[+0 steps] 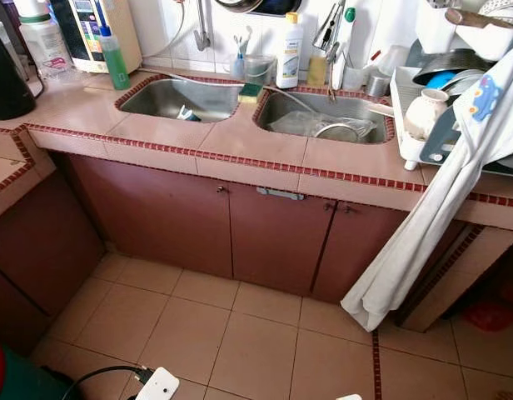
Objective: Kitchen organization
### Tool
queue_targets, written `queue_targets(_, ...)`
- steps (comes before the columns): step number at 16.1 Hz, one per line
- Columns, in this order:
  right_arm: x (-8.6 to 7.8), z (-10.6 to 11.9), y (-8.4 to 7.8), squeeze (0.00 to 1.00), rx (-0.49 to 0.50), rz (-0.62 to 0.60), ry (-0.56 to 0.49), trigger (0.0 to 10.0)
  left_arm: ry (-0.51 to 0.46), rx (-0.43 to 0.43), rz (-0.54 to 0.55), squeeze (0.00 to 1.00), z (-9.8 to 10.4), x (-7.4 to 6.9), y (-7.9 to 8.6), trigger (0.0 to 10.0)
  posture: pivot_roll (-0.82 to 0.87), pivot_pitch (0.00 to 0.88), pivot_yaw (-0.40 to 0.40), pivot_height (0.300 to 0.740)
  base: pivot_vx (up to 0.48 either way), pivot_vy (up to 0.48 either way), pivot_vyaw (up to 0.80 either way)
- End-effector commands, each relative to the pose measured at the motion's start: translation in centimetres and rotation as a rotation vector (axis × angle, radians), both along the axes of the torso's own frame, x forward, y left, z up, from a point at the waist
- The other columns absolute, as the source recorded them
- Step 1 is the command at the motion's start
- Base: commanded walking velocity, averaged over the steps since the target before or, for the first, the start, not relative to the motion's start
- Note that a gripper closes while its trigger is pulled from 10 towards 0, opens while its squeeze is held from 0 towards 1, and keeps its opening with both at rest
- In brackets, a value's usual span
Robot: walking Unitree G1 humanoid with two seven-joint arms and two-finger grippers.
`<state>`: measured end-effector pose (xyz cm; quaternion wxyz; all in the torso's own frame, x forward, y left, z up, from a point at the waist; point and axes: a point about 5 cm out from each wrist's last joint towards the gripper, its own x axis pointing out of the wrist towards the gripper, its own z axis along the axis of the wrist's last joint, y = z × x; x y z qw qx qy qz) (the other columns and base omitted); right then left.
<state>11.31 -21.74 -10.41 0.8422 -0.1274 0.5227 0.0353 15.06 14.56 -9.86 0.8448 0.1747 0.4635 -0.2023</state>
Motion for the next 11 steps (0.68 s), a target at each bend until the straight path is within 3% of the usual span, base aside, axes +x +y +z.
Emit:
queue_targets(1, 0.11, -0.03, 0.18, 0.00, -0.002, 0.006, 0.005, 10.0, 0.014, 0.017, 0.014, 0.00, -0.15, -0.31, 0.39, 10.0, -0.10, 0.000, 0.012, 0.740, 0.000, 0.000, 0.00)
queue_targets(11, -0.31, -0.33, 0.97, 0.00, 0.002, 0.032, 0.036, 10.0, 0.040, 0.009, 0.037, 0.00, -0.35, -0.90, 1.00, 10.0, -0.08, 0.000, 0.006, 0.740, 0.000, 0.000, 0.00)
